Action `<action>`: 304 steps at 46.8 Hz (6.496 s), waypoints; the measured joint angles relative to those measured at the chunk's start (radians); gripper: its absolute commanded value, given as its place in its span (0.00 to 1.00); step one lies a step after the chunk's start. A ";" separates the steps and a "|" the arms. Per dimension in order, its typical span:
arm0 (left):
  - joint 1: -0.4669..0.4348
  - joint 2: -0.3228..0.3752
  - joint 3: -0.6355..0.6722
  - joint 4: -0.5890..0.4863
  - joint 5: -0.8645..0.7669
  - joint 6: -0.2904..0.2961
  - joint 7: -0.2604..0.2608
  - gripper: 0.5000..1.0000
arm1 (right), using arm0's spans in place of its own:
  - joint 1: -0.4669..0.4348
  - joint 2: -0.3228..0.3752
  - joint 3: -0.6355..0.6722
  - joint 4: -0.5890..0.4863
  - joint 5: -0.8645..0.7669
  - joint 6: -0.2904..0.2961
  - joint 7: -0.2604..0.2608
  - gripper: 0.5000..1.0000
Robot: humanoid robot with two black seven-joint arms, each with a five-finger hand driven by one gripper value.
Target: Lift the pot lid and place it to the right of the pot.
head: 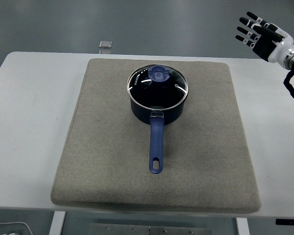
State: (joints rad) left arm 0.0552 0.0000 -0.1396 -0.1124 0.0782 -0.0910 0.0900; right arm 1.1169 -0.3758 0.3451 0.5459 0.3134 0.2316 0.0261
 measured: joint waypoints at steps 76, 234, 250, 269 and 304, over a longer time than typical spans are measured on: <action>0.000 0.000 0.002 0.011 -0.001 0.002 0.000 1.00 | 0.029 -0.041 -0.012 0.077 -0.337 0.130 0.013 0.86; 0.000 0.000 0.002 0.011 0.000 0.002 0.000 1.00 | 0.458 0.174 -0.572 0.383 -1.122 0.003 0.011 0.02; 0.000 0.000 0.002 0.011 0.000 0.002 0.000 1.00 | 0.472 0.159 -0.561 0.382 -1.120 0.003 0.011 0.00; 0.000 0.000 0.002 0.011 0.000 0.002 0.000 1.00 | 0.486 0.084 -0.562 0.300 -1.102 0.024 0.014 0.00; 0.000 0.000 0.002 0.011 -0.001 0.002 0.000 1.00 | 0.371 0.011 -0.560 0.169 -1.103 -0.024 0.012 0.00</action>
State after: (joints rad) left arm 0.0551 0.0000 -0.1381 -0.1012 0.0775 -0.0890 0.0902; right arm 1.4881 -0.3652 -0.2145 0.7149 -0.7898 0.2076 0.0383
